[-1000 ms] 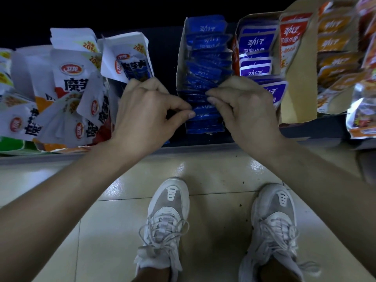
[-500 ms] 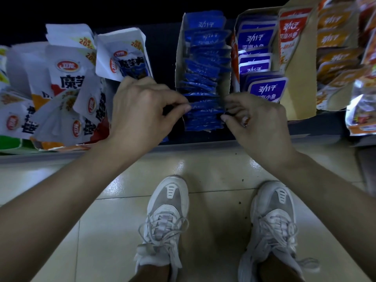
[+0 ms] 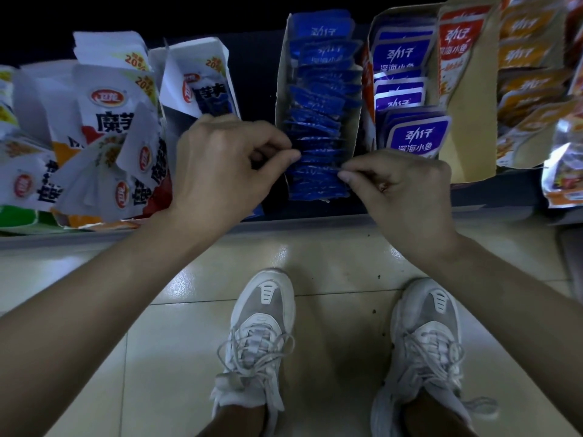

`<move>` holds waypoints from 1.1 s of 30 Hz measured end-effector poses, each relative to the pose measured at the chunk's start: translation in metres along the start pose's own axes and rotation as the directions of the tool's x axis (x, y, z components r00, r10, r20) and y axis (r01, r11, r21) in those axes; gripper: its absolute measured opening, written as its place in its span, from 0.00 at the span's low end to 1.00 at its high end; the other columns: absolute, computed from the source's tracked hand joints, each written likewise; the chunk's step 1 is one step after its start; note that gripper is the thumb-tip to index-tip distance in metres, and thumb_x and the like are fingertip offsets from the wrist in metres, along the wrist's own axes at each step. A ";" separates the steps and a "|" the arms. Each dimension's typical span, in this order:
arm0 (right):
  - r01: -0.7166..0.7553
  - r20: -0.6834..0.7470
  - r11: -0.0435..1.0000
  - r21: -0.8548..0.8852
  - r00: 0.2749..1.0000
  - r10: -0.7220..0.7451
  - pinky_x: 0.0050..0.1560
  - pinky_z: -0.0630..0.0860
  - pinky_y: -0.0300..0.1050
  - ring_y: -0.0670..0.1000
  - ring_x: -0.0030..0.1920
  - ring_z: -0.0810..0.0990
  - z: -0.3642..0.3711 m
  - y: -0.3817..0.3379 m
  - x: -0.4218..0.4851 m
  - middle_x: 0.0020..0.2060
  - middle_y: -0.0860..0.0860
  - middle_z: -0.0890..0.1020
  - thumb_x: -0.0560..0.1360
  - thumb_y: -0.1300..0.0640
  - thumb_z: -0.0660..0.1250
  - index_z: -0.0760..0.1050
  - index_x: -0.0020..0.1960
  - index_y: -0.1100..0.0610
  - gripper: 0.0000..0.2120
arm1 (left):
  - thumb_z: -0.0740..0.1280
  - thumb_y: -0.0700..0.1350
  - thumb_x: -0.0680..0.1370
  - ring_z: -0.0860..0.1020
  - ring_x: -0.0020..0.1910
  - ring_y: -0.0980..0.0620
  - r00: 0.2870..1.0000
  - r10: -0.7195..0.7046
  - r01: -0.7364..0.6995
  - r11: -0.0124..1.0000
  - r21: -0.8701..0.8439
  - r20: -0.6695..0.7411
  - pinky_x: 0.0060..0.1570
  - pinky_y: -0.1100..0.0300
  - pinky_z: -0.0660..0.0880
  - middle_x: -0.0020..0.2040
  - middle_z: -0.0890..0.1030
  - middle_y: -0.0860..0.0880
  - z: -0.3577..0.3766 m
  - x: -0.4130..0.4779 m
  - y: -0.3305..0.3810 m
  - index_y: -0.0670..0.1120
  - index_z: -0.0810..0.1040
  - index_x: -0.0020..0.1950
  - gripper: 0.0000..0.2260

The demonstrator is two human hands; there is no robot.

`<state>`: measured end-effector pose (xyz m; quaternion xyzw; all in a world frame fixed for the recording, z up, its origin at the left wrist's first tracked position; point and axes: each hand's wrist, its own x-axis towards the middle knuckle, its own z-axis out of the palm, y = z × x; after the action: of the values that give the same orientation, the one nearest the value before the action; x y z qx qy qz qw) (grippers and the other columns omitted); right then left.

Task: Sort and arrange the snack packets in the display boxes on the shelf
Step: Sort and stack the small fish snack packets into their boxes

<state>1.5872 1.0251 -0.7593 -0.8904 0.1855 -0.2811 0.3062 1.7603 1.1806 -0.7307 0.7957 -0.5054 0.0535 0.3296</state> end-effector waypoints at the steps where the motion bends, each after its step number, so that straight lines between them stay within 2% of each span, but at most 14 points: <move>1: -0.018 -0.013 1.000 0.007 1.000 0.019 0.46 0.72 0.27 0.43 0.41 0.79 -0.001 -0.001 0.000 0.41 0.52 0.85 0.76 0.58 0.73 0.85 0.48 0.60 0.05 | 0.73 0.51 0.79 0.80 0.37 0.51 1.000 0.027 -0.026 1.000 0.015 -0.006 0.44 0.52 0.77 0.37 0.84 0.52 -0.003 -0.004 -0.001 0.47 0.87 0.44 0.09; 4: -0.063 -0.052 0.998 0.003 0.997 0.063 0.42 0.77 0.38 0.46 0.37 0.81 -0.002 -0.003 0.003 0.39 0.51 0.85 0.76 0.54 0.73 0.85 0.46 0.59 0.08 | 0.73 0.50 0.78 0.79 0.41 0.46 0.986 0.166 -0.169 0.976 0.135 0.029 0.46 0.52 0.69 0.40 0.85 0.52 -0.008 -0.015 -0.006 0.49 0.88 0.46 0.07; 7: -0.132 -0.058 0.990 0.058 0.989 0.135 0.41 0.80 0.45 0.47 0.37 0.83 -0.002 -0.005 0.007 0.39 0.50 0.85 0.76 0.53 0.73 0.85 0.46 0.59 0.08 | 0.72 0.54 0.80 0.77 0.43 0.47 0.970 0.236 -0.242 0.936 0.254 0.055 0.48 0.52 0.65 0.45 0.86 0.55 -0.001 -0.018 -0.012 0.51 0.88 0.50 0.08; 12: -0.208 -0.036 0.962 0.179 0.975 0.217 0.42 0.81 0.43 0.46 0.38 0.83 0.000 -0.007 0.010 0.37 0.48 0.84 0.76 0.55 0.73 0.85 0.46 0.59 0.06 | 0.72 0.54 0.80 0.76 0.41 0.50 0.976 0.217 -0.211 0.949 0.235 0.001 0.49 0.53 0.63 0.40 0.85 0.58 0.013 -0.013 -0.004 0.53 0.88 0.45 0.08; 17: -0.225 -0.004 0.955 0.195 0.973 0.230 0.42 0.81 0.51 0.46 0.38 0.84 0.002 -0.008 0.015 0.38 0.48 0.85 0.76 0.55 0.72 0.85 0.47 0.58 0.06 | 0.72 0.52 0.80 0.76 0.40 0.52 0.982 0.185 -0.189 0.967 0.171 0.043 0.51 0.56 0.60 0.40 0.85 0.58 0.011 -0.009 -0.002 0.54 0.88 0.45 0.07; 20: -0.246 -0.016 0.948 0.201 0.967 0.254 0.48 0.82 0.47 0.45 0.45 0.84 -0.003 -0.010 0.007 0.45 0.48 0.85 0.77 0.57 0.71 0.83 0.54 0.58 0.08 | 0.71 0.47 0.78 0.77 0.41 0.50 0.990 0.137 -0.139 0.981 0.133 0.024 0.50 0.53 0.65 0.40 0.85 0.56 0.003 -0.013 0.004 0.51 0.88 0.45 0.06; 22: -0.360 0.035 0.873 0.330 0.929 0.369 0.55 0.79 0.37 0.43 0.54 0.83 -0.008 -0.018 0.001 0.53 0.49 0.84 0.77 0.59 0.71 0.78 0.64 0.60 0.16 | 0.69 0.46 0.78 0.79 0.45 0.47 0.999 0.046 -0.045 0.994 0.103 -0.012 0.49 0.50 0.69 0.44 0.85 0.53 -0.004 -0.011 0.008 0.48 0.87 0.51 0.07; 24: -0.481 0.157 0.728 0.489 0.869 0.469 0.61 0.74 0.32 0.40 0.63 0.77 -0.009 -0.028 -0.004 0.61 0.44 0.80 0.77 0.60 0.71 0.71 0.71 0.57 0.24 | 0.65 0.50 0.78 0.77 0.53 0.45 0.998 -0.069 0.064 0.973 0.224 0.015 0.55 0.49 0.66 0.50 0.85 0.50 -0.006 -0.004 0.012 0.46 0.81 0.64 0.17; 25: -0.527 0.229 0.652 0.546 0.842 0.488 0.62 0.72 0.31 0.37 0.65 0.74 -0.007 -0.032 -0.004 0.62 0.38 0.78 0.77 0.60 0.70 0.69 0.73 0.52 0.26 | 0.62 0.52 0.78 0.76 0.57 0.45 0.994 -0.099 0.080 0.951 0.297 0.050 0.57 0.49 0.64 0.51 0.84 0.49 -0.005 -0.001 0.013 0.45 0.78 0.69 0.22; 27: -0.557 0.348 0.558 0.615 0.827 0.442 0.59 0.72 0.27 0.30 0.62 0.73 -0.003 -0.034 0.001 0.56 0.27 0.77 0.78 0.62 0.67 0.68 0.68 0.41 0.24 | 0.58 0.53 0.77 0.71 0.60 0.45 0.982 -0.121 0.054 0.917 0.395 0.147 0.58 0.48 0.59 0.49 0.84 0.49 -0.002 0.003 0.017 0.43 0.74 0.73 0.27; 28: -0.558 0.390 0.539 0.631 0.829 0.400 0.58 0.72 0.28 0.30 0.61 0.74 -0.002 -0.033 0.004 0.56 0.27 0.78 0.79 0.63 0.66 0.68 0.65 0.41 0.22 | 0.56 0.54 0.77 0.69 0.61 0.46 0.971 -0.135 0.042 0.908 0.418 0.196 0.58 0.48 0.58 0.47 0.83 0.51 0.000 0.004 0.019 0.43 0.72 0.74 0.28; 30: -0.537 0.429 0.536 0.651 0.843 0.325 0.61 0.72 0.32 0.35 0.64 0.74 -0.002 -0.032 0.013 0.61 0.35 0.78 0.79 0.61 0.66 0.67 0.68 0.44 0.22 | 0.53 0.54 0.76 0.66 0.62 0.48 0.952 -0.160 0.048 0.920 0.390 0.261 0.58 0.49 0.56 0.45 0.81 0.56 0.004 0.005 0.020 0.45 0.69 0.76 0.30; 33: -0.522 0.450 0.545 0.656 0.850 0.272 0.62 0.72 0.35 0.38 0.65 0.75 -0.002 -0.029 0.018 0.60 0.37 0.80 0.74 0.56 0.69 0.68 0.68 0.44 0.24 | 0.52 0.53 0.74 0.62 0.63 0.52 0.936 -0.191 0.119 0.962 0.246 0.296 0.56 0.55 0.53 0.45 0.70 0.60 0.008 0.009 0.017 0.50 0.68 0.78 0.32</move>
<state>1.6042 1.0369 -0.7324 -0.6425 0.2015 -0.1180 0.7298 1.7481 1.1648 -0.7247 0.8635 -0.4778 -0.0446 0.1555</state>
